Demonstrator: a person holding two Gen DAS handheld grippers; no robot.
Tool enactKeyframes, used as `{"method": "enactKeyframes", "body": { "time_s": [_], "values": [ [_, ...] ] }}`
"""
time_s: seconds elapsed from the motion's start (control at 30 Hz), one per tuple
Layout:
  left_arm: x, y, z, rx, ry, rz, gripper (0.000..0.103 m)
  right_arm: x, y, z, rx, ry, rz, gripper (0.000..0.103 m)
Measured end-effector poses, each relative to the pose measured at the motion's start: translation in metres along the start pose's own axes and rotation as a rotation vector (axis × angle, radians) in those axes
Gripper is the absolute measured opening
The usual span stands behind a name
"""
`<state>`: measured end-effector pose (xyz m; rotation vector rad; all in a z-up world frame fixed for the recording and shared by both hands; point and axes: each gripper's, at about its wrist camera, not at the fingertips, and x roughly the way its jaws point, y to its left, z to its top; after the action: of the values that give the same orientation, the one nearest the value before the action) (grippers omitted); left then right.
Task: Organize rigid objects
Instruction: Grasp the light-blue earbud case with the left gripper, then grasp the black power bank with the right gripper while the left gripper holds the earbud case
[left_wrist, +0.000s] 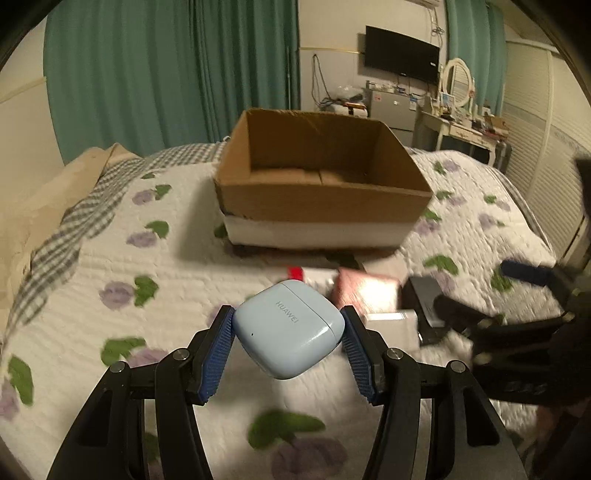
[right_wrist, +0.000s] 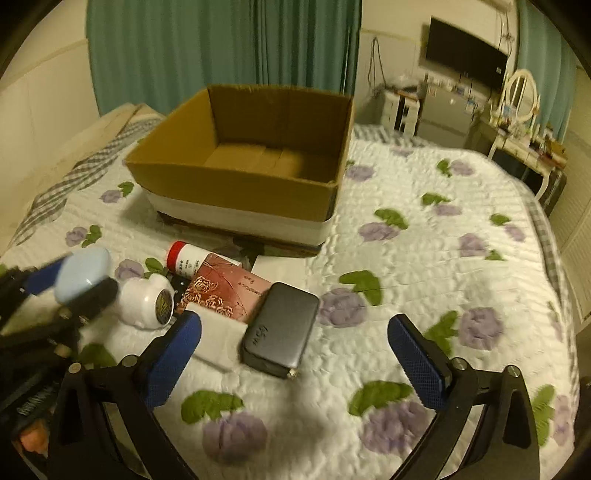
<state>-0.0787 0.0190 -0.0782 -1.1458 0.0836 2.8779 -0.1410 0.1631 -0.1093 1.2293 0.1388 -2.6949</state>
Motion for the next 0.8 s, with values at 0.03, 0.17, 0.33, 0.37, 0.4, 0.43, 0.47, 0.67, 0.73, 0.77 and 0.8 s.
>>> {"method": "enactKeyframes", "body": {
  "time_s": [0.03, 0.17, 0.33, 0.37, 0.4, 0.43, 0.47, 0.67, 0.73, 0.77, 0.8],
  "values": [
    [0.001, 0.002, 0.005, 0.005, -0.006, 0.003, 0.058, 0.006, -0.001, 0.003, 0.014, 0.014, -0.005, 0.099],
    [0.007, 0.009, 0.020, 0.017, -0.034, 0.028, 0.058, 0.027, -0.010, 0.009, 0.096, 0.061, -0.010, 0.091],
    [0.020, 0.015, 0.018, -0.010, -0.018, 0.025, 0.058, 0.048, -0.011, 0.008, 0.120, 0.110, -0.004, 0.083],
    [0.022, 0.016, 0.017, -0.013, -0.012, 0.025, 0.058, 0.051, -0.011, 0.008, 0.125, 0.118, -0.003, 0.082],
    [0.023, 0.017, 0.016, -0.016, -0.007, 0.023, 0.058, 0.056, -0.011, 0.007, 0.131, 0.127, -0.003, 0.078],
    [0.024, 0.017, 0.016, -0.018, -0.006, 0.023, 0.058, 0.060, -0.011, 0.006, 0.138, 0.139, 0.000, 0.072],
    [0.024, 0.018, 0.015, -0.016, -0.006, 0.024, 0.058, 0.065, -0.012, 0.005, 0.150, 0.157, 0.005, 0.069],
    [0.026, 0.015, 0.013, -0.014, -0.003, 0.032, 0.058, 0.068, -0.015, 0.004, 0.184, 0.159, 0.069, 0.056],
    [0.026, 0.015, 0.012, -0.012, -0.003, 0.034, 0.058, 0.066, -0.013, 0.004, 0.175, 0.160, 0.076, 0.049],
    [0.025, 0.014, 0.011, -0.011, -0.005, 0.033, 0.058, 0.064, -0.013, 0.003, 0.169, 0.157, 0.071, 0.049],
    [0.025, 0.014, 0.010, -0.009, -0.007, 0.033, 0.058, 0.063, -0.015, 0.002, 0.173, 0.155, 0.077, 0.048]
  ]
}}
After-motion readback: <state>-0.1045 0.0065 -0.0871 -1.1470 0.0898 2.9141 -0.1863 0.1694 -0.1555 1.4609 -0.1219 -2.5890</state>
